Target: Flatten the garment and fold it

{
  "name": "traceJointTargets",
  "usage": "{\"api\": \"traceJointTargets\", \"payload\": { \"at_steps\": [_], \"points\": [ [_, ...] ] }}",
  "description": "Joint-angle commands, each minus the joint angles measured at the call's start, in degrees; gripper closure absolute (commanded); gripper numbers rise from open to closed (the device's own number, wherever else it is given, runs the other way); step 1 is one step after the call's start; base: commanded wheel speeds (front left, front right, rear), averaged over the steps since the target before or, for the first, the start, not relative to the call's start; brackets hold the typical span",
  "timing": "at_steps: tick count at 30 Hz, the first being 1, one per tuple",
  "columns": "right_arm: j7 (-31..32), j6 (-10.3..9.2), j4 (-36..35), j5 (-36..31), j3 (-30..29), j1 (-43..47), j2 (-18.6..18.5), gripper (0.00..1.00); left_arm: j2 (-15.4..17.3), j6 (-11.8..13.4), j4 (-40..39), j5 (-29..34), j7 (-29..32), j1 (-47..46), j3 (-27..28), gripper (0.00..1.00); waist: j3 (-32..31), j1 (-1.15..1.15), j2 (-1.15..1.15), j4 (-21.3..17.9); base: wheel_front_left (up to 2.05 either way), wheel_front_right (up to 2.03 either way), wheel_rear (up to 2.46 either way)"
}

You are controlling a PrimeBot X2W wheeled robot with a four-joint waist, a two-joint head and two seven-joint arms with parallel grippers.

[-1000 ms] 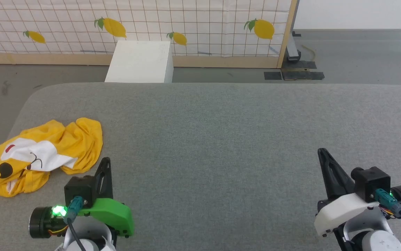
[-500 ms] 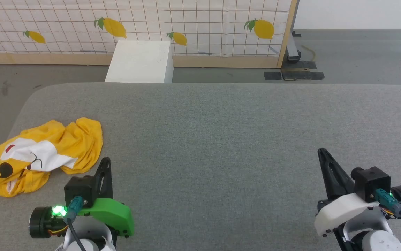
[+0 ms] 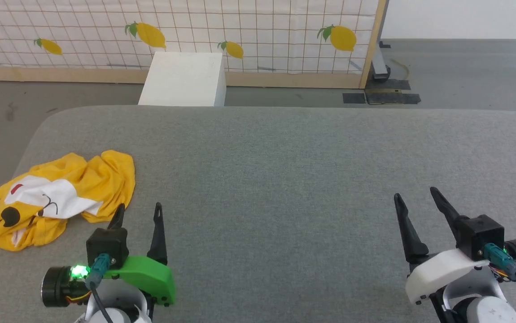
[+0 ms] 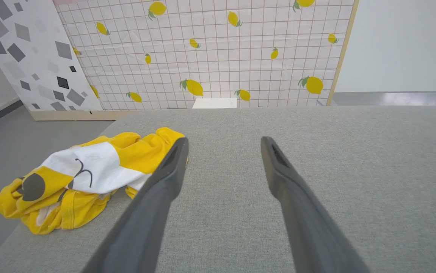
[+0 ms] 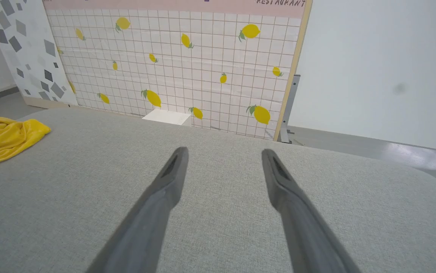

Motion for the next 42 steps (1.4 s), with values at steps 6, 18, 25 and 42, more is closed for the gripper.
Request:
{"api": "traceJointTargets", "payload": {
  "at_steps": [6,18,25,42],
  "points": [
    [-0.94,-0.01,0.07,0.55,-0.19,0.34,0.0,0.0,0.23,1.1,0.54,-0.55,-1.21,-0.18,-0.62,0.0,-0.08,0.0,0.0,1.51,0.0,0.0,0.0],
    [-1.49,-0.02,0.08,1.1,-0.06,0.49,0.01,0.0,0.93,2.51,0.45,-1.47,-2.65,0.05,-1.05,0.0,0.01,0.0,0.0,6.24,0.0,0.0,0.0],
    [-1.88,-0.02,0.18,1.59,0.29,0.61,0.01,0.0,1.26,3.38,0.12,-2.03,-3.47,0.49,-1.21,0.0,-0.05,0.0,0.0,9.41,0.0,0.0,0.0],
    [-3.02,-0.03,0.76,2.89,0.74,0.63,0.01,0.0,2.17,5.57,-0.87,-3.5,-5.48,1.61,-1.43,0.0,-0.15,0.0,0.0,15.78,0.0,0.0,0.0]
  ]
}}
